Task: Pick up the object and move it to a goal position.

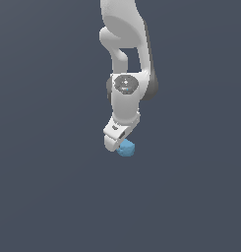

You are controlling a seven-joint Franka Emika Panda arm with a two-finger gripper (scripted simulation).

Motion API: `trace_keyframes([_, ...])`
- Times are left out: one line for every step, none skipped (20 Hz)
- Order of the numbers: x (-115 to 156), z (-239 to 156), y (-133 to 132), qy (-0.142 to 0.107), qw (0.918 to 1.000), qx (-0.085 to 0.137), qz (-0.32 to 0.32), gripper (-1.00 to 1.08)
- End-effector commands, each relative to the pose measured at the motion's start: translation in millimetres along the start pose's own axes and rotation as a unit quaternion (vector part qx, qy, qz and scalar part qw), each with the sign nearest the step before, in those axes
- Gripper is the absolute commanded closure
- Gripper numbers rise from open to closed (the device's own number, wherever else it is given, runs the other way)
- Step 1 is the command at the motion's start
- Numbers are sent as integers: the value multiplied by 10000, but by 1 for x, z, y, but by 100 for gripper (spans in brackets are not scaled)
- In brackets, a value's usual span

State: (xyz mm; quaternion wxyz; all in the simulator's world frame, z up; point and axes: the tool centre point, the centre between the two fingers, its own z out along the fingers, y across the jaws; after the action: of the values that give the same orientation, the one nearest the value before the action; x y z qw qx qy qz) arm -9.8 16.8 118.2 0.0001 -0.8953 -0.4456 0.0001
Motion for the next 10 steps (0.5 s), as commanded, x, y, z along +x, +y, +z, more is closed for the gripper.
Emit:
trace_keyframes([0,0,0,0,10000,0,-1,-92])
trace_keyframes([0,0,0,0,10000,0,-1,-92])
trace_keyframes([0,2,0,0,10000,0,-1,-92])
trace_keyframes([0,3,0,0,10000,0,-1,-92])
trace_keyframes([0,6,0,0,10000,0,-4,-92])
trace_keyframes([0,10,0,0,10000,0,-4,-92])
trace_keyframes([0,14,0,0,10000,0,-8,-92])
trace_keyframes([0,19,-1,1,10000,0,-11,-92])
trace_keyframes([0,24,-1,1,10000,0,-14,-92])
trace_keyframes([0,30,-1,1,10000,0,-18,-92])
